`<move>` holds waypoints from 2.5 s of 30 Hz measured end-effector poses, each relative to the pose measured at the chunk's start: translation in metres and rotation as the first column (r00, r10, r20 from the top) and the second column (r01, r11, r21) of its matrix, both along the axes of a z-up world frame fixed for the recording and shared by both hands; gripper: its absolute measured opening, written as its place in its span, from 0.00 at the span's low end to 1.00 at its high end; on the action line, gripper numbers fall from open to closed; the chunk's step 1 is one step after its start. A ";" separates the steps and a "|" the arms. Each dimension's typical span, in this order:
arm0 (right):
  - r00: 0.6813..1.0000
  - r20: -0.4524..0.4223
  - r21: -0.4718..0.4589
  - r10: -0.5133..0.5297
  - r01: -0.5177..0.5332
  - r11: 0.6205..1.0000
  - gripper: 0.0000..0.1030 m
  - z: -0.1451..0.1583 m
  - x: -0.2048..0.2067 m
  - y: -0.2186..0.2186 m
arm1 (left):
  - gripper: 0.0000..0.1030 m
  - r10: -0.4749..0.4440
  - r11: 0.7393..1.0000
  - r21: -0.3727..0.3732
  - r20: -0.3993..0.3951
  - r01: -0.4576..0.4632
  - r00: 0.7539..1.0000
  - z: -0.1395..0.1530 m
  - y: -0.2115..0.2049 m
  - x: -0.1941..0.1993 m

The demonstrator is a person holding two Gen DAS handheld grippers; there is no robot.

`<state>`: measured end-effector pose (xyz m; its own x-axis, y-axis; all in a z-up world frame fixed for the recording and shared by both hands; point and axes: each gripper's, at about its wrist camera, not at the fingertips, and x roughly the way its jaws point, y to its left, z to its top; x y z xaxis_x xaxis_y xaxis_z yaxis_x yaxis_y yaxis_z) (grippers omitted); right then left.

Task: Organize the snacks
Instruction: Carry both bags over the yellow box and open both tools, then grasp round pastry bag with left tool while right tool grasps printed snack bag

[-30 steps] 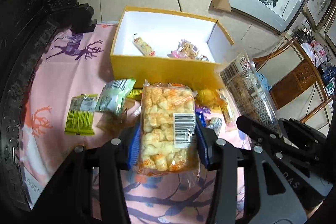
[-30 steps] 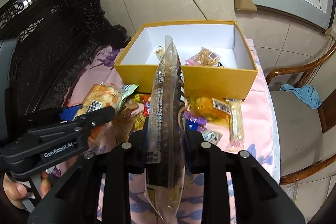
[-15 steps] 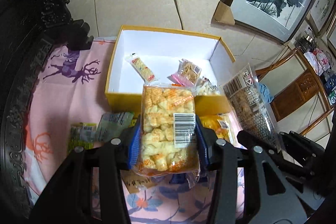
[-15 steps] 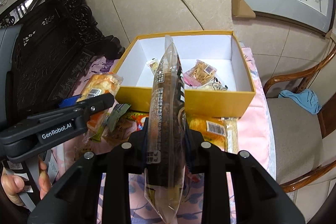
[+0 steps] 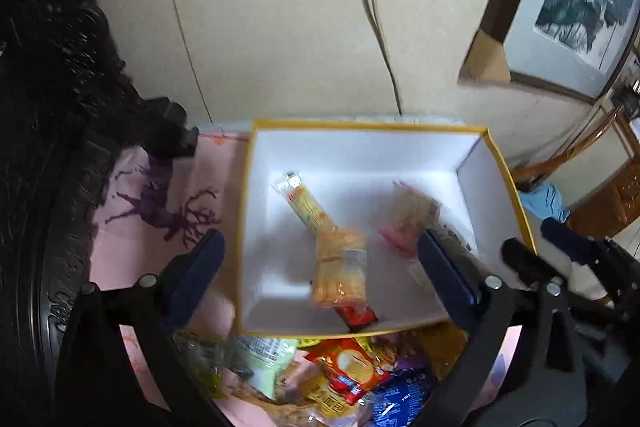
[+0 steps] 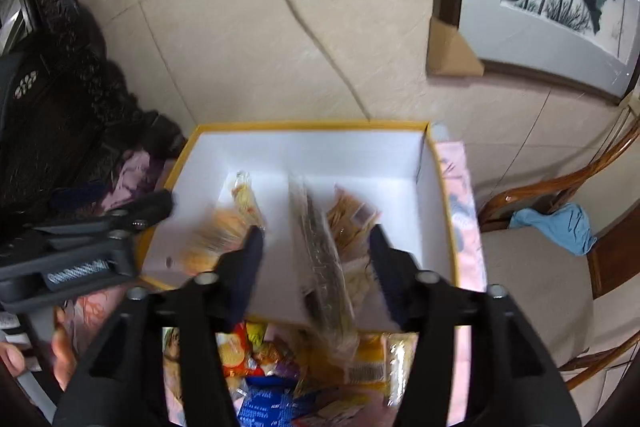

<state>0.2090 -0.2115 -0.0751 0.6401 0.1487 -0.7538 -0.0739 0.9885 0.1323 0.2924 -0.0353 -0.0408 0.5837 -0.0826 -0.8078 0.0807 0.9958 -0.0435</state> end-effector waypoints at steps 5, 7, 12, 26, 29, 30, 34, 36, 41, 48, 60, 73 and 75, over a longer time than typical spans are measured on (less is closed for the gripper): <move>0.998 -0.036 0.022 0.043 -0.042 0.999 0.58 -0.006 -0.025 -0.010 | 0.96 0.067 0.998 0.002 -0.011 -0.067 0.998 -0.008 0.029 -0.025; 0.994 -0.086 0.048 0.074 -0.070 0.996 0.58 -0.022 -0.046 -0.012 | 0.96 0.087 0.996 -0.007 -0.019 -0.087 0.996 -0.018 0.040 -0.045; 0.964 -0.225 0.024 0.144 -0.143 0.989 0.58 -0.081 -0.098 -0.006 | 0.96 0.104 0.994 0.025 -0.090 -0.102 0.991 -0.067 0.057 -0.111; 0.946 -0.294 0.098 -0.136 0.171 0.980 0.58 -0.164 -0.110 -0.021 | 0.96 0.194 0.980 0.010 -0.244 -0.198 0.950 -0.118 0.115 -0.216; 0.937 -0.309 0.081 -0.160 0.194 0.978 0.58 -0.178 -0.113 -0.019 | 0.96 0.195 0.980 0.013 -0.227 -0.197 0.954 -0.112 0.115 -0.222; 0.938 -0.306 0.087 -0.162 0.197 0.977 0.58 -0.179 -0.116 -0.020 | 0.96 0.192 0.981 0.016 -0.221 -0.193 0.956 -0.112 0.115 -0.224; 0.933 -0.318 0.100 -0.170 0.211 0.972 0.58 -0.182 -0.122 -0.028 | 0.96 0.193 0.981 0.019 -0.209 -0.193 0.959 -0.105 0.118 -0.228; 0.930 -0.318 0.072 -0.185 0.219 0.973 0.58 -0.181 -0.124 -0.032 | 0.96 0.209 0.977 0.016 -0.213 -0.210 0.954 -0.104 0.124 -0.230; 0.927 -0.326 -0.018 -0.184 0.189 0.982 0.58 -0.189 -0.132 -0.032 | 0.96 0.250 0.967 0.010 -0.220 -0.254 0.943 -0.102 0.145 -0.234; 0.942 -0.326 -0.155 -0.075 0.025 0.988 0.99 -0.205 -0.132 0.010 | 0.96 0.299 0.953 0.015 -0.229 -0.304 0.926 -0.103 0.160 -0.238; 0.963 -0.257 -0.079 -0.083 0.065 0.995 0.64 -0.189 -0.162 -0.014 | 0.96 0.309 0.951 0.097 -0.292 -0.293 0.905 -0.168 0.131 -0.214; 0.961 -0.269 -0.108 -0.061 0.033 0.994 0.65 -0.185 -0.186 -0.022 | 0.98 0.431 0.900 0.092 -0.331 -0.426 0.840 -0.209 0.156 -0.191; 0.963 -0.263 -0.119 -0.062 0.031 0.992 0.65 -0.185 -0.184 -0.015 | 0.83 0.389 0.921 0.104 -0.290 -0.375 0.874 -0.204 0.147 -0.191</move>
<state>0.0251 -0.2264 -0.2606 0.4186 0.0281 -0.9077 -0.0047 0.9996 0.0288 0.1016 0.1116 -0.2451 0.2928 0.1366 -0.9464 -0.3162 0.9479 0.0389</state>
